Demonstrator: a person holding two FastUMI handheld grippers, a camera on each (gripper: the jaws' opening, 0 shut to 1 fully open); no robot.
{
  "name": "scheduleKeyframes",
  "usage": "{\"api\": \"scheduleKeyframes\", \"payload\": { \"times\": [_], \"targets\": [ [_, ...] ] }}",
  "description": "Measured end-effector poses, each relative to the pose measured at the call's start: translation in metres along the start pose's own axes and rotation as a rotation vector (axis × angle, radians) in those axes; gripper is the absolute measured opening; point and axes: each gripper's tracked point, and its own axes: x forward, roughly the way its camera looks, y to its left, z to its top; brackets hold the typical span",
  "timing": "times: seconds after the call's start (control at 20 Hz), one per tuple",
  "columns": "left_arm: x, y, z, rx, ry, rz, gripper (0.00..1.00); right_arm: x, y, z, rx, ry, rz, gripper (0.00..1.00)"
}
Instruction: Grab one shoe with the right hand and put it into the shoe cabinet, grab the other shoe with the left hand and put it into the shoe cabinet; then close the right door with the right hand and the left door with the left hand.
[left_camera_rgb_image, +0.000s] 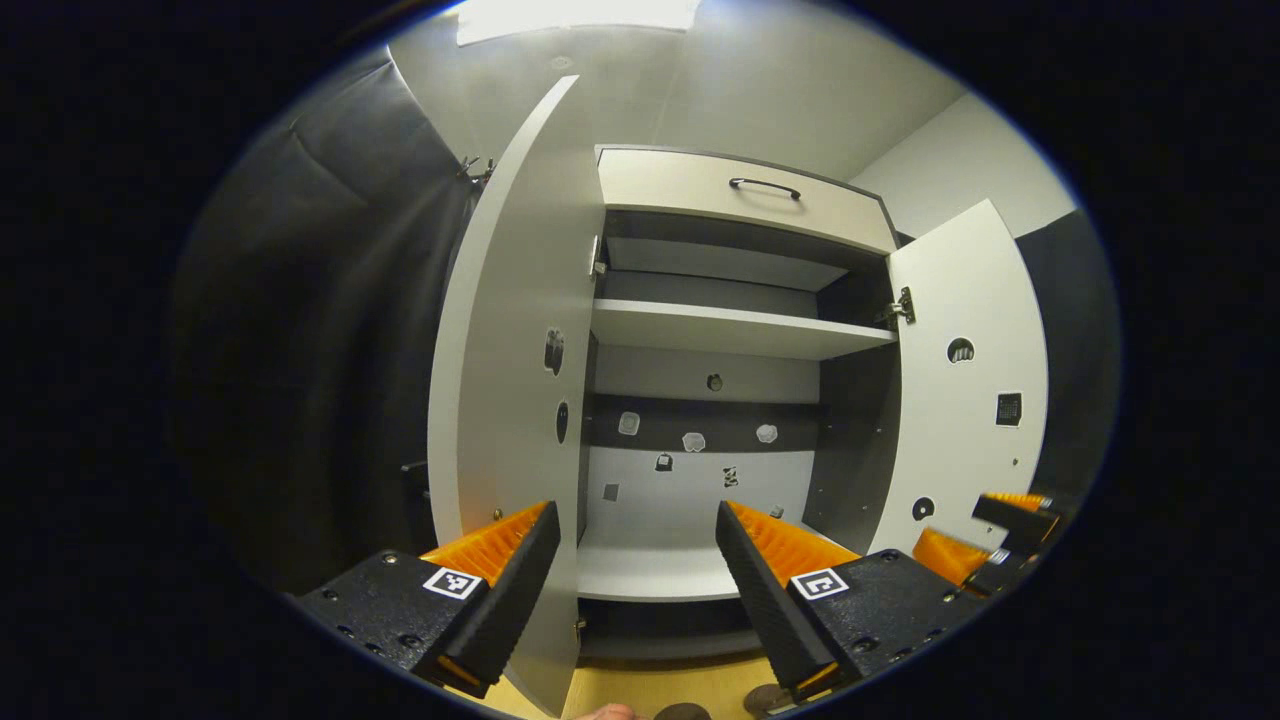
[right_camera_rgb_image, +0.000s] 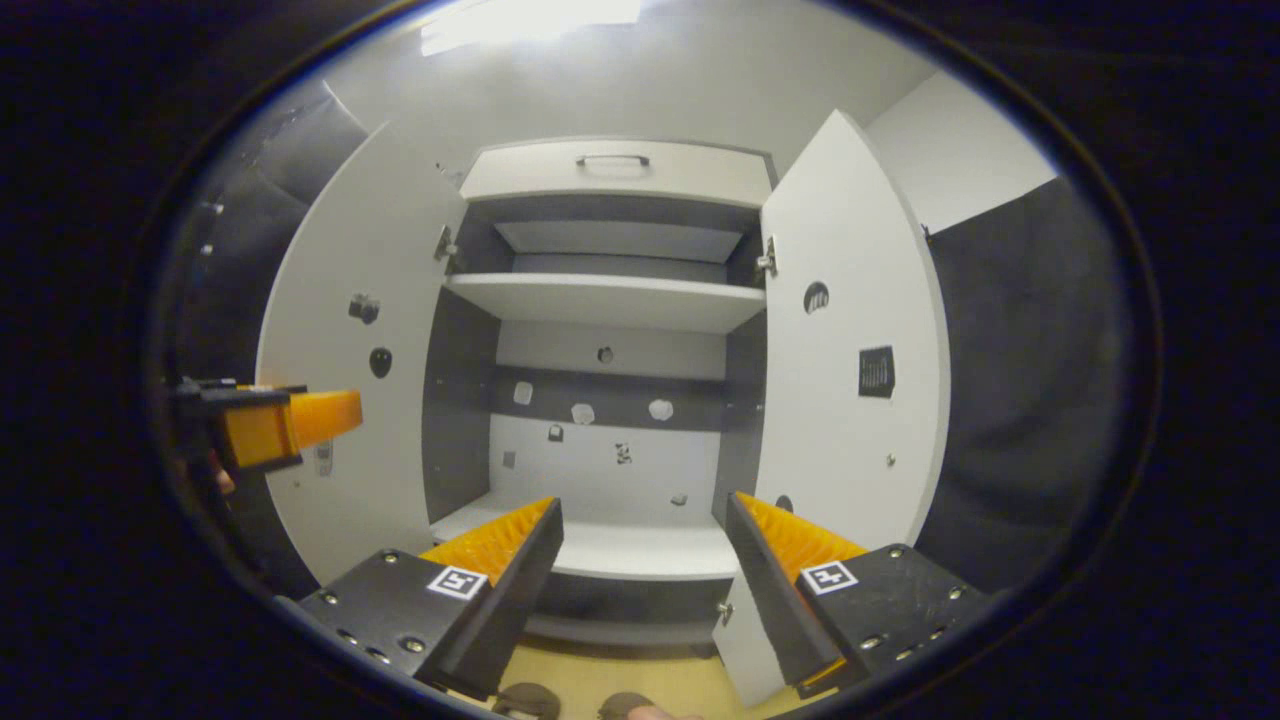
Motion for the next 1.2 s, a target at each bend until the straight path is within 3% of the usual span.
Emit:
{"api": "scheduleKeyframes", "payload": {
  "times": [0.4,0.75,0.9,1.0,1.2],
  "targets": [
    [0.005,0.003,0.001,0.015,0.0,-0.004,0.96,-0.016,0.01,-0.224,-0.048,0.461,0.062,0.99],
    [0.006,0.004,0.002,0.011,-0.009,-0.004,0.95,-0.05,0.023,-0.358,0.019,0.786,0.126,0.99],
    [0.005,0.004,0.003,0.005,-0.013,-0.008,0.94,-0.07,0.022,-0.4,-0.022,0.909,0.138,0.72],
    [0.006,0.004,0.002,0.004,-0.013,-0.006,0.94,-0.081,0.028,-0.422,-0.027,0.975,0.166,0.6],
    [0.006,0.004,0.003,0.004,-0.017,0.0,0.94,-0.094,0.034,-0.452,-0.033,1.064,0.204,0.6]
  ]
}}
